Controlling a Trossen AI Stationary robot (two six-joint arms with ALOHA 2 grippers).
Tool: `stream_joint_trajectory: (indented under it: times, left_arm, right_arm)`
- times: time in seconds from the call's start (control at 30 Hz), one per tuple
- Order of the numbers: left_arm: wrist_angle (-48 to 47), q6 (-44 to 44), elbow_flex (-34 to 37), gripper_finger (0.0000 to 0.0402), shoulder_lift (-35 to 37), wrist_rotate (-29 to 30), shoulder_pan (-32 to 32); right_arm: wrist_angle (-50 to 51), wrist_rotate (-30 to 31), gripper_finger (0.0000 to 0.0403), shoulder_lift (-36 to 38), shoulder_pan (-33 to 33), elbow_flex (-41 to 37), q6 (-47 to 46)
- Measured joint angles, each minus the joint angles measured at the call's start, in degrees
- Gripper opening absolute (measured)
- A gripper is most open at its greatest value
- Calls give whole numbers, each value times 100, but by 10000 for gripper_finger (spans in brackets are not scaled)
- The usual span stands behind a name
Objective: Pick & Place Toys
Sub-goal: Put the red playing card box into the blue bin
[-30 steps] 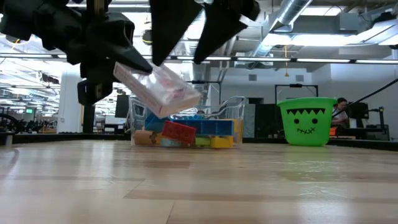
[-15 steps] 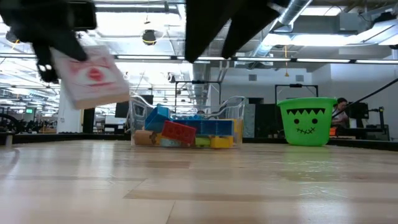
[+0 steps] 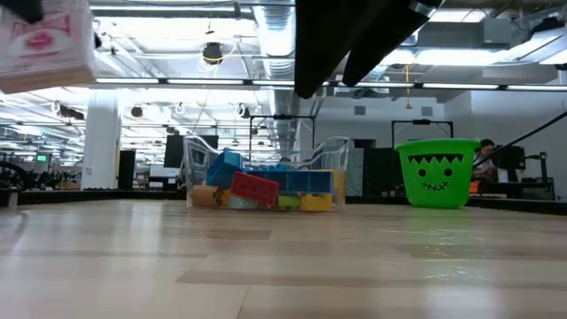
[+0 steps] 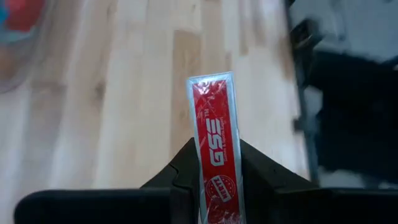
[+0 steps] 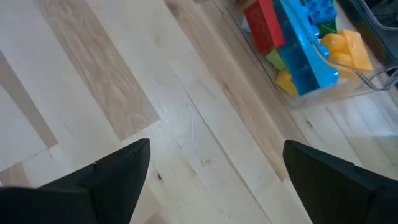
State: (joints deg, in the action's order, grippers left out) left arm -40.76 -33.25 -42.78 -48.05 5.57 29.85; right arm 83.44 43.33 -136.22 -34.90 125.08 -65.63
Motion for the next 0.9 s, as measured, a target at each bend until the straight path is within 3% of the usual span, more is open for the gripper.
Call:
stream_joint_trajectory:
  times: [0.17, 0.3, 0.57, 0.9]
  left_arm:
    - [-1953, 22, -999, 63, -623, 4, 5]
    - [-2956, -258, -1441, 64, -1085, -134, 177]
    - [-3324, -1014, -1574, 66, -1352, -340, 1104]
    - [-3732, -2471, -1271, 65, -1350, 350, 2423]
  right_arm:
    - [46, 0, 359, 0, 2, 0, -28]
    - [56, 2, 359, 0, 2, 0, -39]
    - [56, 12, 359, 0, 2, 0, -40]
    - [52, 78, 359, 0, -2, 0, -42]
